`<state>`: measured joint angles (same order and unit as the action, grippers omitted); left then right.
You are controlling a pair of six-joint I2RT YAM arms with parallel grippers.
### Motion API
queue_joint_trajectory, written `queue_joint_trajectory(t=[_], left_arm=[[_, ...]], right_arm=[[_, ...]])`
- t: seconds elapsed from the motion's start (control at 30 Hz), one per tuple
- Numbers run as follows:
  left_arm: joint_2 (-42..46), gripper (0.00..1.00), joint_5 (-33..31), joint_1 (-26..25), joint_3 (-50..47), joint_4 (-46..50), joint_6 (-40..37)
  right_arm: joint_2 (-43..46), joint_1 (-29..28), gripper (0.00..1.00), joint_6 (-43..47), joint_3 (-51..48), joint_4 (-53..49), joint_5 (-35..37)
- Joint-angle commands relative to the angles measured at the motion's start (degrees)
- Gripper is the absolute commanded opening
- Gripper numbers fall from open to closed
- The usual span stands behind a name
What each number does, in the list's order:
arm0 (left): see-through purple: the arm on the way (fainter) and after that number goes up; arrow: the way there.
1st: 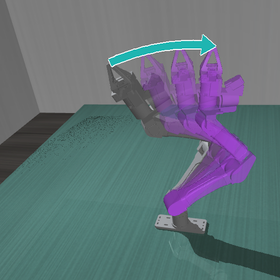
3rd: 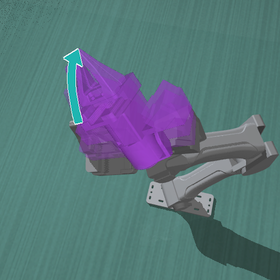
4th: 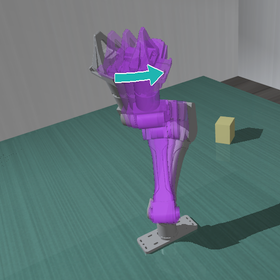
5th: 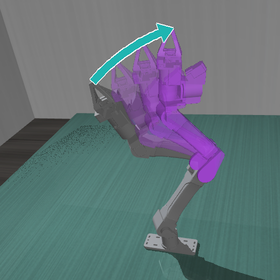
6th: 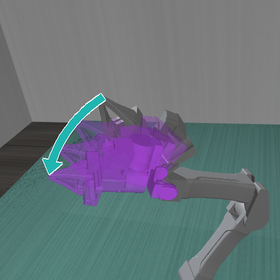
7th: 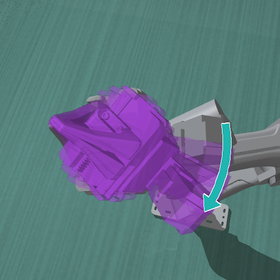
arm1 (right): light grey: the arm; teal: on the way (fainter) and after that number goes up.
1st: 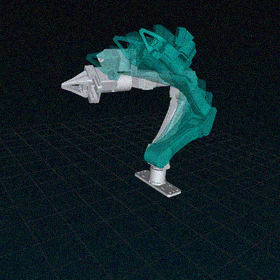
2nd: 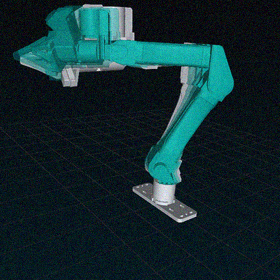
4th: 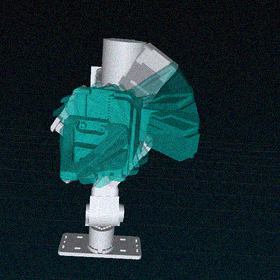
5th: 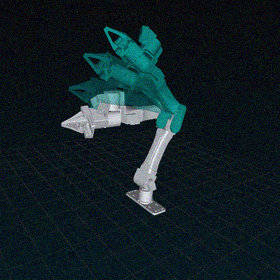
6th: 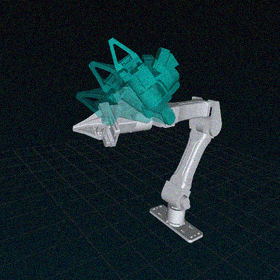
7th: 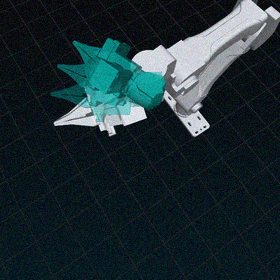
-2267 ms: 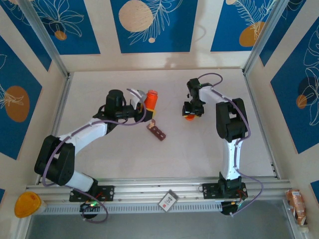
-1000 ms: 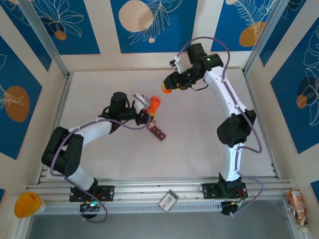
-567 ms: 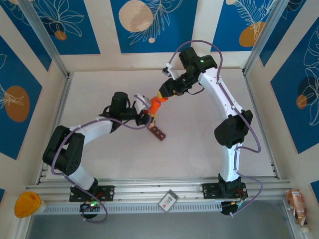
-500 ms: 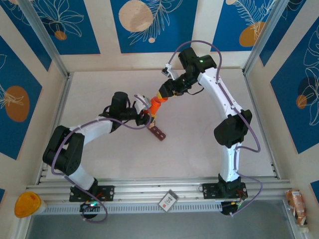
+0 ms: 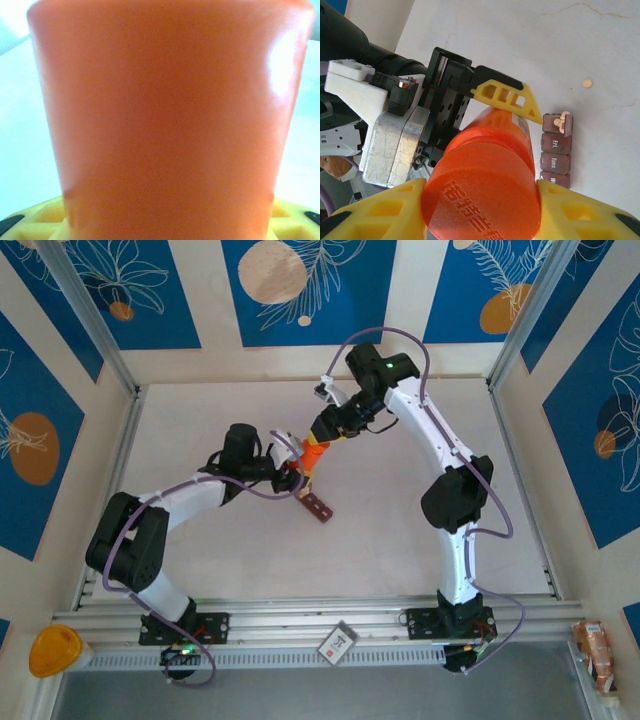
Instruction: Sort the pills into containers
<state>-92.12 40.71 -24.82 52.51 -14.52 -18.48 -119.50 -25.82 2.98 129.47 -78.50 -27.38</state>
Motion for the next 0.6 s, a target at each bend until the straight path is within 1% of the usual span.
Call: queue_joint_trajectory(t=[0.0, 0.3, 0.57], left_arm=[[0.8, 0.0, 2.86, 0.47, 2.5, 1.43, -2.69], [0.88, 0.0, 3.76, 0.14, 4.08, 6.32, -6.61], [1.07, 0.0, 4.2, -0.23, 4.6, 6.53, -7.05]], right_arm=[[-1.58, -0.56, 0.42, 1.62, 2.49, -2.77, -0.41], [-2.81, -1.33, 0.41, 4.95, 2.85, -5.62, 1.03], [-4.28, -2.41, 0.4, 5.73, 2.39, -6.69, 1.24]])
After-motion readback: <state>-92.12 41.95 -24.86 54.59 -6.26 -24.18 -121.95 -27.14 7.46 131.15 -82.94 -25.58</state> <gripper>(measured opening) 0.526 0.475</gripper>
